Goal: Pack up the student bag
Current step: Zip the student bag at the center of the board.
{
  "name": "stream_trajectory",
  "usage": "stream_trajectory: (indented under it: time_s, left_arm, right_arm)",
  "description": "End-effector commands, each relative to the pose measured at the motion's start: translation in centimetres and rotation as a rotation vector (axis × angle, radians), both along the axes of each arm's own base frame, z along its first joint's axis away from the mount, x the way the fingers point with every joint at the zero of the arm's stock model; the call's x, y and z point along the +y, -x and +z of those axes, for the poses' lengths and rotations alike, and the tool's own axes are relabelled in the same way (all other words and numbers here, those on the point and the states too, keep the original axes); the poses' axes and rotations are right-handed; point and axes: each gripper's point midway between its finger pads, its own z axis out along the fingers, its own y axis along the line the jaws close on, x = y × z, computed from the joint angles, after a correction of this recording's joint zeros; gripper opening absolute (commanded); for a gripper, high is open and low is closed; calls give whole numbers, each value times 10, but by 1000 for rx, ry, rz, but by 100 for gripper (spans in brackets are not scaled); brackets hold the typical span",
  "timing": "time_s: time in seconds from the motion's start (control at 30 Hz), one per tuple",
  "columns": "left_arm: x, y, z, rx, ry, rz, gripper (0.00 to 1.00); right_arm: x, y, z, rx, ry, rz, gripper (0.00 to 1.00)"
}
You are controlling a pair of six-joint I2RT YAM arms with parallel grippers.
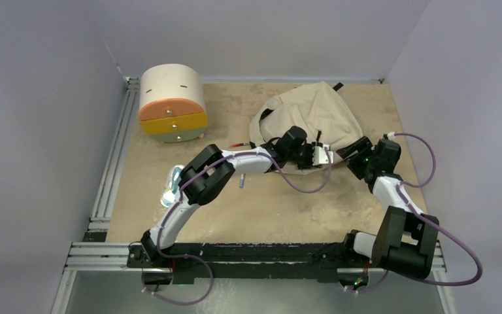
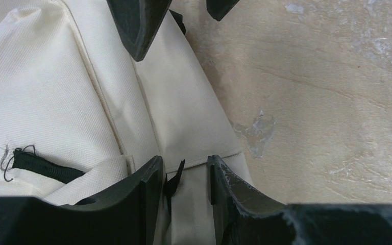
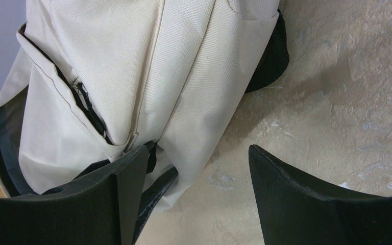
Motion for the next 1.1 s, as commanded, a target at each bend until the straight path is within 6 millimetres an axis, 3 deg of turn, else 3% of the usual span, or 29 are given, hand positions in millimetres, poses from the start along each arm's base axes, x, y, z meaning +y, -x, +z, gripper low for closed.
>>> stream_trajectory:
  time_s: [0.0, 0.17, 0.5, 0.77, 1.07]
  left_arm:
    - [-4, -15, 29, -65, 56, 7, 37]
    - [-2, -17, 29, -65, 56, 12, 33]
    - [-2, -22, 32, -78, 64, 41, 0]
    - [-2, -20, 51, -88, 89, 48, 0]
    - [-2, -7, 54, -68, 82, 16, 0]
  right_arm:
    - [1, -2, 4, -31, 4, 25, 74]
    - [2, -2, 3, -29, 0, 27, 74]
    - [2, 0, 1, -25, -1, 27, 75]
    - [5, 5, -8, -25, -23, 4, 82]
    - [36, 0, -19, -62, -247, 68, 77]
